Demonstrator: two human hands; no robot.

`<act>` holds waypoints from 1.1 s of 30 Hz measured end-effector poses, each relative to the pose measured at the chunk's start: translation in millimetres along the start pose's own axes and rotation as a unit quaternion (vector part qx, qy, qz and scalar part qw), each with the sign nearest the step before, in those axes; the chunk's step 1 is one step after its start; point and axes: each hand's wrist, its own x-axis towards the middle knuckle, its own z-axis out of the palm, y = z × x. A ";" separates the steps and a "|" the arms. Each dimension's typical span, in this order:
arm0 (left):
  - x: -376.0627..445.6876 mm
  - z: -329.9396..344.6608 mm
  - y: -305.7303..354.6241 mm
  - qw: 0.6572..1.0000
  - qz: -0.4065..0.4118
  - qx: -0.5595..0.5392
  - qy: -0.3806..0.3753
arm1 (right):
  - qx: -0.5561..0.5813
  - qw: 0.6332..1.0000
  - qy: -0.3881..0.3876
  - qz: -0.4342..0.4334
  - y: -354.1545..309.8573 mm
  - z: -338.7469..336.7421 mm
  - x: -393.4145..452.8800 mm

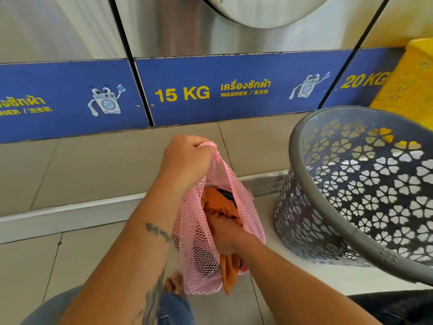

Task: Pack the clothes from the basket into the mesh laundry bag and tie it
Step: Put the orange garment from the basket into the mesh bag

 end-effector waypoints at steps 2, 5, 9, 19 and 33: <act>-0.1 -1.5 -1.4 1.000 0.007 0.007 0.011 | 0.067 0.996 0.044 -0.029 -3.6 -13.2 -15.5; -1.9 -3.6 -1.9 0.999 0.008 -0.008 0.030 | 0.143 0.975 0.168 -0.033 -6.2 -22.4 -43.5; -8.8 -2.2 0.6 0.999 0.012 -0.030 0.044 | 0.161 0.977 0.106 0.091 8.6 3.8 -70.2; -11.3 -0.6 -0.3 0.999 0.022 -0.018 0.023 | 0.191 0.967 0.005 0.169 -10.2 32.5 -69.2; 0.9 5.8 3.7 0.999 0.016 -0.027 -0.016 | 0.217 0.948 0.152 0.174 -27.0 18.2 -26.7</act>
